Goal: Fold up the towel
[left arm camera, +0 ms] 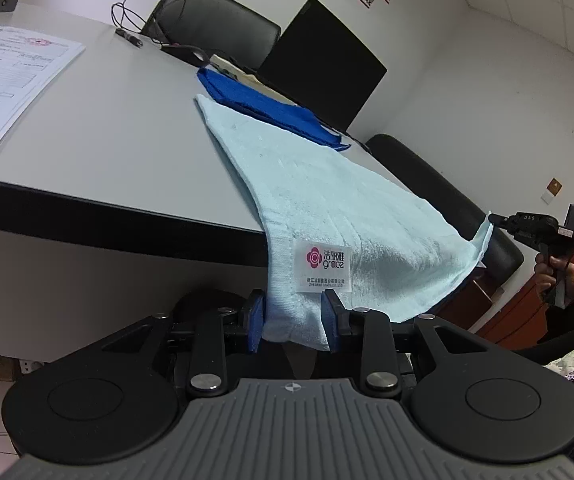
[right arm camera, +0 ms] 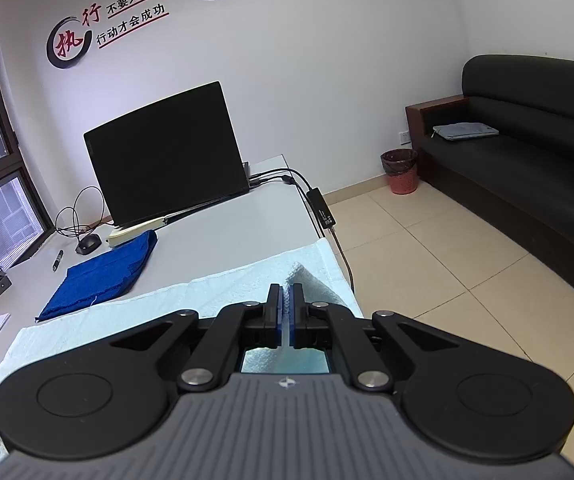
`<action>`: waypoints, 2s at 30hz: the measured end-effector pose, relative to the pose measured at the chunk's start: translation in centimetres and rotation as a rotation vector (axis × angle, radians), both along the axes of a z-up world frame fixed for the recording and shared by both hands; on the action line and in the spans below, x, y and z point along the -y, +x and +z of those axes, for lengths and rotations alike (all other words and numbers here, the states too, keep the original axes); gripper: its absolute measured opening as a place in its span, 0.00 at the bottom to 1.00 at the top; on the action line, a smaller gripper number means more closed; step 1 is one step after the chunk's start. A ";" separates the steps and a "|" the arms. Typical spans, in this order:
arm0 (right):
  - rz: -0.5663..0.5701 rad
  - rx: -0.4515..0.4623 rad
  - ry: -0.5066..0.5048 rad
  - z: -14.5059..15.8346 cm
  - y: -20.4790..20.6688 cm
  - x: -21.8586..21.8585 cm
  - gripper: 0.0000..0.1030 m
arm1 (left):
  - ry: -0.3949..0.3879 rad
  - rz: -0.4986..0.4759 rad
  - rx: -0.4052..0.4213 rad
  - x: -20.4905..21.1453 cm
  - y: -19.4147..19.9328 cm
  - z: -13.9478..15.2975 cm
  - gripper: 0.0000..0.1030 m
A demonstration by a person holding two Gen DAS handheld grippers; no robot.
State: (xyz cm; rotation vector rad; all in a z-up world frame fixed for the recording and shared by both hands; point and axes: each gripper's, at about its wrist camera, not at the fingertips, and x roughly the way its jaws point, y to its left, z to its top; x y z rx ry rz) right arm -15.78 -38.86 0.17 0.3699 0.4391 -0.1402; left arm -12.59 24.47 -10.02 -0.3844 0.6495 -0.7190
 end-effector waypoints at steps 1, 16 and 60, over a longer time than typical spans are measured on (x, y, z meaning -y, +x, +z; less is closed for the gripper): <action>0.001 0.000 0.000 0.0 0.0 0.0 0.03 | -0.005 0.002 -0.003 -0.1 -0.1 -0.1 0.32; -0.002 0.012 0.007 0.0 -0.6 0.0 0.03 | -0.066 0.022 0.043 -0.6 -2.1 0.6 0.12; -0.076 0.064 -0.038 1.4 5.8 1.3 0.03 | -0.330 0.433 -0.026 1.5 9.4 6.6 0.09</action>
